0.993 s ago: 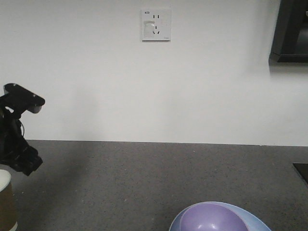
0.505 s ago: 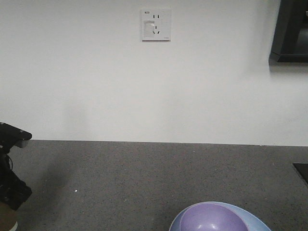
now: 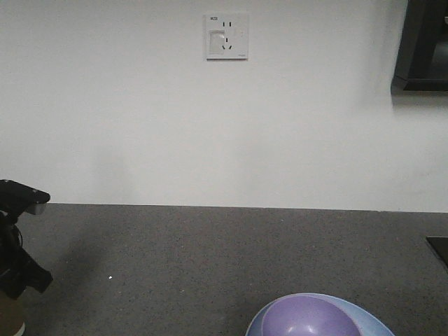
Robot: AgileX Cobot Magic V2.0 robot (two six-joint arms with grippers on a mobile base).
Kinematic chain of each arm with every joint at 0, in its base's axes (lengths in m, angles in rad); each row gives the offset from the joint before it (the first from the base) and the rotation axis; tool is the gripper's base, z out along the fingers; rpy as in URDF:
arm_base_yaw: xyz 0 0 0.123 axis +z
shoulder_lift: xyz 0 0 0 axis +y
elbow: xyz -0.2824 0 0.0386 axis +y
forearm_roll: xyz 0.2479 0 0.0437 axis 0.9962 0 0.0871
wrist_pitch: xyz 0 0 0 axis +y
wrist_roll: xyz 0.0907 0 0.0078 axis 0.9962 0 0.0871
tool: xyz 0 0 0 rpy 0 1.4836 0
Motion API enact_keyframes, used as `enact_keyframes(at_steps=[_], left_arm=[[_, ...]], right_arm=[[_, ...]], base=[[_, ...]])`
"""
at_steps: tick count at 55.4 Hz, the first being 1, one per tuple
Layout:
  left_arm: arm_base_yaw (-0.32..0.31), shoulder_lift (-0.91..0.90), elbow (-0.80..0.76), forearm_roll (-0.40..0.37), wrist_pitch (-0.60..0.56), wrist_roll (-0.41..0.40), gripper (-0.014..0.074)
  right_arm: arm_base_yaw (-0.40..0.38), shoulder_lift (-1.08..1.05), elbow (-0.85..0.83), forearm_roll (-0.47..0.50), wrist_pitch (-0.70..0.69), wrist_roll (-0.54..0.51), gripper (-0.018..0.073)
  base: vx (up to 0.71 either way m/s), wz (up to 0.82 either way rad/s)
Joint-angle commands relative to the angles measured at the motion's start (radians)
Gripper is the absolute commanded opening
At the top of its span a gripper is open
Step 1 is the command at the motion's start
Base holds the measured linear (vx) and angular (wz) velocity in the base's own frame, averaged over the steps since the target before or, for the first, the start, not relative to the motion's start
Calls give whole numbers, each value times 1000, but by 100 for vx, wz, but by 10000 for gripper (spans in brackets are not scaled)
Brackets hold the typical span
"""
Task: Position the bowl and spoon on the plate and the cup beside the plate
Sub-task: 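Grasp the brown paper cup rim with the left gripper and lift it, then set the brown paper cup down beside the plate and open the left gripper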
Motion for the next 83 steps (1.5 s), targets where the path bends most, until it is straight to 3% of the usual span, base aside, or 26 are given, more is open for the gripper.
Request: enact_keyframes(at_steps=[1,7,28,39,48,68,83], left_arm=[[-37,-80,-74,-33,-15,15,-6],[-108,-98,-150,-34,2,15,-6],[-474,-2,-394,-37,53,32,-6],[-591,97,-456,-48,61,32,-6],[-618,165,-488,-41,76,31,-6],[-618,246,-490,-105,78,33,-6],[-618,280,-490,-109,78,33,23]], right_arm=[[-2,-1,-31,7,-78,-4,-9],[-2,-1,-31,7,-77,-4,-9],[-2,-1,-31,7,-73,-4,-9],[-2,-1,-31,7,-67,-4,-9],[-2,-1,-31,6,-59,-4,-9],[-2,-1,-31,4,-45,-6,-9],[-2,-1,-31,4,-45,-6,-9]], base=[[0,0],[0,0],[0,0],[0,0],[0,0],[0,0],[0,0]])
